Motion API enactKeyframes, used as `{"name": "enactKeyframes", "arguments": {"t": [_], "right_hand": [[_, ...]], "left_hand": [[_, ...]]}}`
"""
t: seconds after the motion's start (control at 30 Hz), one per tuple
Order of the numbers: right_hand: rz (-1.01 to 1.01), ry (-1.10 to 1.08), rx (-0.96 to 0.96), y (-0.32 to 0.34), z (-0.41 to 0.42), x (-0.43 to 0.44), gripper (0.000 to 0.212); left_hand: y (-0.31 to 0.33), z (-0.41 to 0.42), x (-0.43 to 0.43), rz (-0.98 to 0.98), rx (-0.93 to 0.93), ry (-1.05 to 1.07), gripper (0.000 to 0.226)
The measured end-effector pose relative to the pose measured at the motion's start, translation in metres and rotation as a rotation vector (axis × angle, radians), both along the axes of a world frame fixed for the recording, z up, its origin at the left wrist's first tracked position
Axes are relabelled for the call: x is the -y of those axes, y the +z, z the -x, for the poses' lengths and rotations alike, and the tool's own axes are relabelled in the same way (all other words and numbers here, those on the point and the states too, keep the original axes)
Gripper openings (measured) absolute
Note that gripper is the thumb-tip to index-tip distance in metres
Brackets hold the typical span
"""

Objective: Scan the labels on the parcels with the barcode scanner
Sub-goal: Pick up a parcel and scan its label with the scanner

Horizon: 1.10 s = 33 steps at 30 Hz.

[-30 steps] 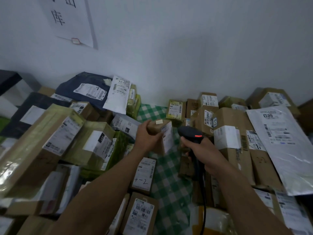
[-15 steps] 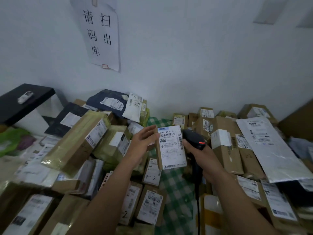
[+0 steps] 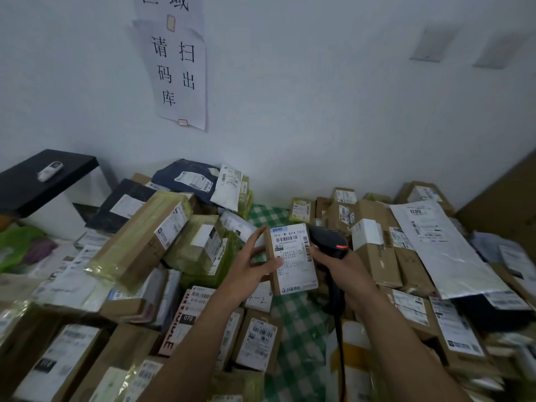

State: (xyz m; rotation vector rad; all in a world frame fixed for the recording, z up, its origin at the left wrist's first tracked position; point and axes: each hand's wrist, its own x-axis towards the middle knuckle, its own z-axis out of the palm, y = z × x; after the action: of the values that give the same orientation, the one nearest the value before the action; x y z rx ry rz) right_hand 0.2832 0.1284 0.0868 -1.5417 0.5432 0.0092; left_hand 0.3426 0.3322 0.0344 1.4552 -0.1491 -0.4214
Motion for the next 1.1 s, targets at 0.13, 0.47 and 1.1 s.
{"name": "enactKeyframes", "arguments": {"t": [0.13,0.47,1.1], "right_hand": [[0.126,0.006,0.029,0.005,0.006,-0.002,0.037],[0.135,0.293,-0.109,0.014,0.015,-0.01,0.024],[0.01,0.271,-0.172,0.002,-0.003,0.004,0.025]], "left_hand": [[-0.009,-0.013,0.006,-0.173,0.108,0.03,0.072],[-0.047,-0.043,0.018,-0.348,0.245,0.098,0.077],[-0.076,-0.067,0.024,-0.395,0.254,0.126,0.082]]}}
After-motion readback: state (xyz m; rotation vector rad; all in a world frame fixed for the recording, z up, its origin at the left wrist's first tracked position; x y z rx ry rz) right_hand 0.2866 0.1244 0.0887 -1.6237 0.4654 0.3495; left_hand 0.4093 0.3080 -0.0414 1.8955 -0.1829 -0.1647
